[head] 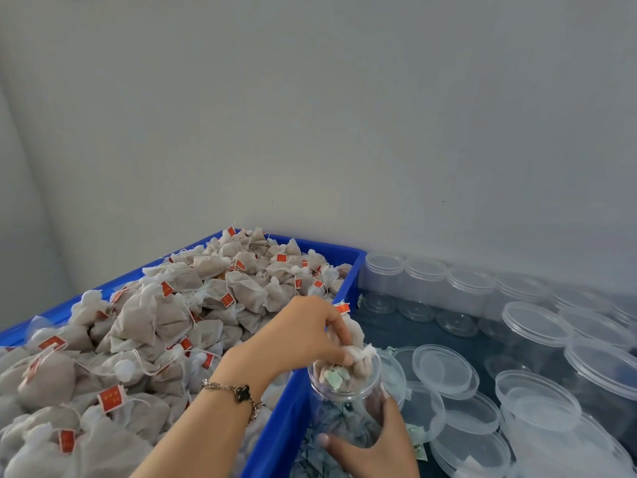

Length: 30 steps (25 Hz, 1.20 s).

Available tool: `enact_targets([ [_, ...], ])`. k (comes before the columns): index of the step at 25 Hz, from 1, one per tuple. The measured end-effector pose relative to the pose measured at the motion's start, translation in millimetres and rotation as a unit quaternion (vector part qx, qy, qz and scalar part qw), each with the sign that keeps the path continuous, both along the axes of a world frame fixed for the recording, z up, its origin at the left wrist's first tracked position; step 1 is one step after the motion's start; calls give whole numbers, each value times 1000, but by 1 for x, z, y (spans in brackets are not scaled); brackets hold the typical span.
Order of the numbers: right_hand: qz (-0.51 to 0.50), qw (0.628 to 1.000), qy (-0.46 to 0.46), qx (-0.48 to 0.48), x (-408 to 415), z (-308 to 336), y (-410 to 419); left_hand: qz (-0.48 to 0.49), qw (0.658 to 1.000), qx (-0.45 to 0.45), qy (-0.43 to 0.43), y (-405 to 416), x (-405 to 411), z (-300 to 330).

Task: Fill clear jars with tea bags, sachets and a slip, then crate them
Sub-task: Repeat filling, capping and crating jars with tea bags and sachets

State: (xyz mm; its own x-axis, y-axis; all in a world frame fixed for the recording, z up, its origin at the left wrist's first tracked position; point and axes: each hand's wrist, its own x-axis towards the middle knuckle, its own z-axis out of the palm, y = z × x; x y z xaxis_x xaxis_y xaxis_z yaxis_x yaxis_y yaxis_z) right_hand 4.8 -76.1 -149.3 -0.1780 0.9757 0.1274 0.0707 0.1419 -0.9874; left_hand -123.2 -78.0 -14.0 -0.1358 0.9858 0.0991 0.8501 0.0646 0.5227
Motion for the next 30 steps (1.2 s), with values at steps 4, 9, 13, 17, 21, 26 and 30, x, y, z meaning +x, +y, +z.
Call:
enact_targets([
  [4,23,1000,19,3,4,-2,3,13,1000,6,-5,2,-3,2],
  [9,96,995,13,3,14,-4,7,15,1000,11,11,2,-5,4],
  [13,161,987,23,-15,15,4,9,-23,999,0,-41,1,-4,5],
  [17,80,996,38,7,13,-1,9,-52,987,-57,-139,-4,4,8],
  [21,124,991,56,-5,17,-4,12,117,987,88,-71,-1,-8,12],
  [26,131,985,98,-49,22,5,16,329,939,-4,97,0,-56,-15],
  [30,123,987,98,-28,25,9,16,352,895,-213,172,8,-75,-52],
])
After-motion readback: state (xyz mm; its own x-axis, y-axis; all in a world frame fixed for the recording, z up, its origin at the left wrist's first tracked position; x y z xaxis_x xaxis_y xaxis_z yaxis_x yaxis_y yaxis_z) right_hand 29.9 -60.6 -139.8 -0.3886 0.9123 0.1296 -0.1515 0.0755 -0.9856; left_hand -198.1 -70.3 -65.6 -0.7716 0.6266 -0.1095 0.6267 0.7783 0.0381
